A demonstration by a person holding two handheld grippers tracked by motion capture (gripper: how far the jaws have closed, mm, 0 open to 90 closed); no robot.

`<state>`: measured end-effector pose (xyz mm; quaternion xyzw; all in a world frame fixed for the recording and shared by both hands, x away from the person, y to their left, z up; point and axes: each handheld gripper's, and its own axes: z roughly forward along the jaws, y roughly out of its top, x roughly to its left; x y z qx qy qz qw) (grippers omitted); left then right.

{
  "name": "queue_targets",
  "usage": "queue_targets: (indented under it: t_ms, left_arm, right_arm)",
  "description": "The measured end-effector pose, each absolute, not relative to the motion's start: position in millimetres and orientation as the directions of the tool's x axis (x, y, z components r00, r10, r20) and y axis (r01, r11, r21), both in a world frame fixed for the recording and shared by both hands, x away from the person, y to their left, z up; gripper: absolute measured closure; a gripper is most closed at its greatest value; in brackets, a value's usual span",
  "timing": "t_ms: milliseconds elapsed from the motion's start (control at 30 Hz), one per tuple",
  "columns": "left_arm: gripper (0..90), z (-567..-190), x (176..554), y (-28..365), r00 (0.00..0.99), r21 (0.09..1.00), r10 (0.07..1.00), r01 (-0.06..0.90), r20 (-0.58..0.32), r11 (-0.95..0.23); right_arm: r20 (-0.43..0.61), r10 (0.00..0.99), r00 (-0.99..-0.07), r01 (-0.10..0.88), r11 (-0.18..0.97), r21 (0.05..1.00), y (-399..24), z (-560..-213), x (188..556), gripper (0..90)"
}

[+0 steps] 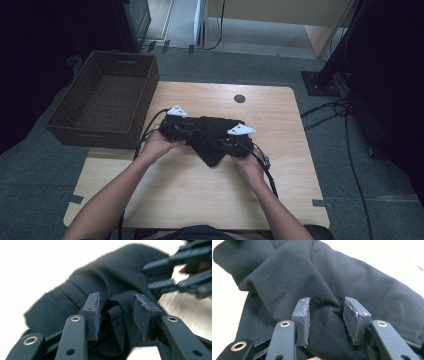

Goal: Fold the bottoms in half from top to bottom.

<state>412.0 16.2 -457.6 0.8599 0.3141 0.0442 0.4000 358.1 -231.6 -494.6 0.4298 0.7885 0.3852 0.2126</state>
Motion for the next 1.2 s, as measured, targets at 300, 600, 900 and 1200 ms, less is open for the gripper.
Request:
queue_targets:
  t_ms: [300, 600, 900, 1200]
  left_arm:
    - [86.9, -482.6, 399.1, 21.2, 0.812, 0.731, 0.569, 0.469, -0.135, -0.496]
    - [68.2, -468.3, 391.3, 37.7, 0.805, 0.751, 0.564, 0.487, -0.187, -0.446]
    - [72.0, -438.5, 411.7, 34.3, 0.789, 0.778, 0.591, 0.474, -0.167, -0.413]
    - [67.0, -464.3, 417.2, 17.2, 0.781, 0.702, 0.603, 0.521, -0.163, -0.486]
  right_arm:
    - [-0.032, 0.832, -0.553, 0.495, 0.359, 0.791, -233.2, -502.8, 352.8, 58.9]
    - [0.031, 0.828, -0.560, 0.513, 0.318, 0.797, -247.5, -494.1, 348.6, 58.5]
    - [0.077, 0.808, -0.584, 0.482, 0.269, 0.834, -236.5, -460.6, 353.6, 69.4]
    - [0.083, 0.787, -0.611, 0.499, 0.302, 0.812, -207.9, -474.1, 367.4, 75.3]
